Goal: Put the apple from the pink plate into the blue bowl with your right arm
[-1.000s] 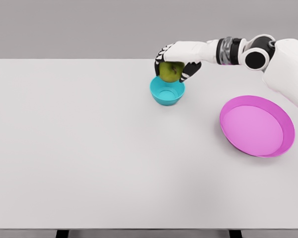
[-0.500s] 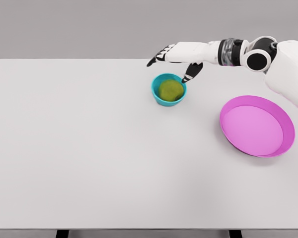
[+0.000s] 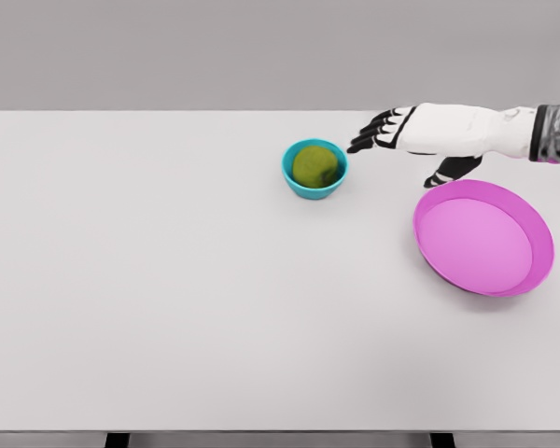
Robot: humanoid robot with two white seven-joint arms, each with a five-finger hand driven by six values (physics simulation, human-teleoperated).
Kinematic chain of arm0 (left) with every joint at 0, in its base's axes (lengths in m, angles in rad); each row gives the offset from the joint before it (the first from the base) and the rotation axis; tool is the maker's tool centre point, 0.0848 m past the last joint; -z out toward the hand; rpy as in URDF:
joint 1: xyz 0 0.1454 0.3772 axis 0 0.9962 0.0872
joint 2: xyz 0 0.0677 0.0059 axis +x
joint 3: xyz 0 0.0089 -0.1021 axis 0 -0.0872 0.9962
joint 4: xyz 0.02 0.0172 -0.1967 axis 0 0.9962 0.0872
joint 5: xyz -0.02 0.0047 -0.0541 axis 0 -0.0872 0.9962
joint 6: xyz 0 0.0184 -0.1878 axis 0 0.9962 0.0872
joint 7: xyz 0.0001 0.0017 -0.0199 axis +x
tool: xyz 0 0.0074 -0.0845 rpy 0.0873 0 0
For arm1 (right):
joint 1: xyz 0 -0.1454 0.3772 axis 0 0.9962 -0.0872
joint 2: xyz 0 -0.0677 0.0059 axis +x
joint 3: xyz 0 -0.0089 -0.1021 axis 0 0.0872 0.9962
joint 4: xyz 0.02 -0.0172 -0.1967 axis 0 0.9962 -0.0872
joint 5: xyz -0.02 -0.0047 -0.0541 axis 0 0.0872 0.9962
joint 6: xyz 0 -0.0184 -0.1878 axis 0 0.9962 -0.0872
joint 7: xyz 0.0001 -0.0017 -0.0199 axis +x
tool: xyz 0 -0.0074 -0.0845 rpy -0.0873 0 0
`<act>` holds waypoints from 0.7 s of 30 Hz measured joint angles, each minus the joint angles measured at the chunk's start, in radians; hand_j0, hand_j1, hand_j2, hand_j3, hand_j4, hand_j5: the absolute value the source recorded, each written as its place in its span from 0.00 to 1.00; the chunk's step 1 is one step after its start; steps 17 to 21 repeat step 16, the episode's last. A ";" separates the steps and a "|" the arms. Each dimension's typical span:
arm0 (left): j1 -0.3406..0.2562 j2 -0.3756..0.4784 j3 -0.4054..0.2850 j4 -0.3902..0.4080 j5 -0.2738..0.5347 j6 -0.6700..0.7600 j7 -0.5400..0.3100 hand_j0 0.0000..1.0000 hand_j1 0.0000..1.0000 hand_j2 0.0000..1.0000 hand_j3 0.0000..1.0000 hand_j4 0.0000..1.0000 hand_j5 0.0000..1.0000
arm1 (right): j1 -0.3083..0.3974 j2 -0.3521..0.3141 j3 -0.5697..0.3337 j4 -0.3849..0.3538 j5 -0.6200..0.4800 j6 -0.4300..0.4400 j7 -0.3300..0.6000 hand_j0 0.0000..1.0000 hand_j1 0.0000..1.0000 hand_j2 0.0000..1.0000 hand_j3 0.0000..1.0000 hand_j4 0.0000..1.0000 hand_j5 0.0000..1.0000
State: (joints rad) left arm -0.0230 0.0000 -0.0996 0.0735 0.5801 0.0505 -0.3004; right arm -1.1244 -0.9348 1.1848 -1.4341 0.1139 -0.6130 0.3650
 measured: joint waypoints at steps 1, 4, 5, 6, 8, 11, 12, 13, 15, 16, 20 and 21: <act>0.000 0.000 0.000 0.000 0.000 0.000 0.000 1.00 1.00 1.00 1.00 1.00 1.00 | 0.011 -0.017 -0.002 -0.003 -0.001 0.000 -0.001 1.00 1.00 1.00 1.00 1.00 1.00; 0.000 0.000 0.000 0.000 0.000 0.000 0.000 1.00 1.00 1.00 1.00 1.00 1.00 | 0.028 -0.075 -0.010 -0.006 -0.023 0.000 -0.003 1.00 1.00 1.00 1.00 1.00 1.00; 0.000 0.000 0.000 0.000 0.000 0.000 0.000 1.00 1.00 1.00 1.00 1.00 1.00 | 0.059 -0.087 -0.022 -0.005 -0.036 0.000 0.001 1.00 1.00 1.00 1.00 1.00 1.00; 0.000 0.000 0.000 0.000 0.000 0.000 0.000 1.00 1.00 1.00 1.00 1.00 1.00 | 0.142 -0.091 -0.060 -0.004 -0.053 0.002 0.022 1.00 1.00 1.00 1.00 1.00 1.00; 0.000 0.000 0.000 0.000 0.000 0.000 0.000 1.00 1.00 1.00 1.00 1.00 1.00 | 0.333 -0.055 -0.209 -0.004 -0.054 -0.003 0.112 1.00 1.00 1.00 1.00 1.00 1.00; 0.000 0.000 0.000 0.000 0.000 0.000 0.000 1.00 1.00 1.00 1.00 1.00 1.00 | 0.341 -0.008 -0.386 -0.035 -0.066 -0.001 0.197 1.00 1.00 1.00 1.00 1.00 1.00; 0.000 0.000 0.000 0.000 0.000 0.000 0.000 1.00 1.00 1.00 1.00 1.00 1.00 | 0.345 -0.006 -0.422 -0.049 -0.070 -0.001 0.211 1.00 1.00 1.00 1.00 1.00 1.00; 0.000 0.000 0.000 0.000 0.000 0.000 0.000 1.00 1.00 1.00 1.00 1.00 1.00 | 0.347 -0.011 -0.449 -0.061 -0.072 0.000 0.221 1.00 1.00 1.00 1.00 1.00 1.00; -0.012 0.000 0.000 0.000 0.000 0.000 0.000 1.00 1.00 1.00 1.00 1.00 1.00 | 0.351 -0.020 -0.481 -0.076 -0.075 0.000 0.233 1.00 1.00 1.00 1.00 1.00 1.00; -0.038 0.000 0.000 -0.005 0.001 -0.001 0.000 1.00 1.00 1.00 1.00 1.00 1.00 | 0.356 -0.028 -0.492 -0.081 -0.076 0.000 0.237 1.00 1.00 1.00 1.00 1.00 1.00; -0.038 0.000 0.000 -0.005 0.001 -0.001 0.000 1.00 1.00 1.00 1.00 1.00 1.00 | 0.356 -0.028 -0.492 -0.081 -0.076 0.000 0.237 1.00 1.00 1.00 1.00 1.00 1.00; -0.038 0.000 0.000 -0.005 0.001 -0.001 0.000 1.00 1.00 1.00 1.00 1.00 1.00 | 0.356 -0.028 -0.492 -0.081 -0.076 0.000 0.237 1.00 1.00 1.00 1.00 1.00 1.00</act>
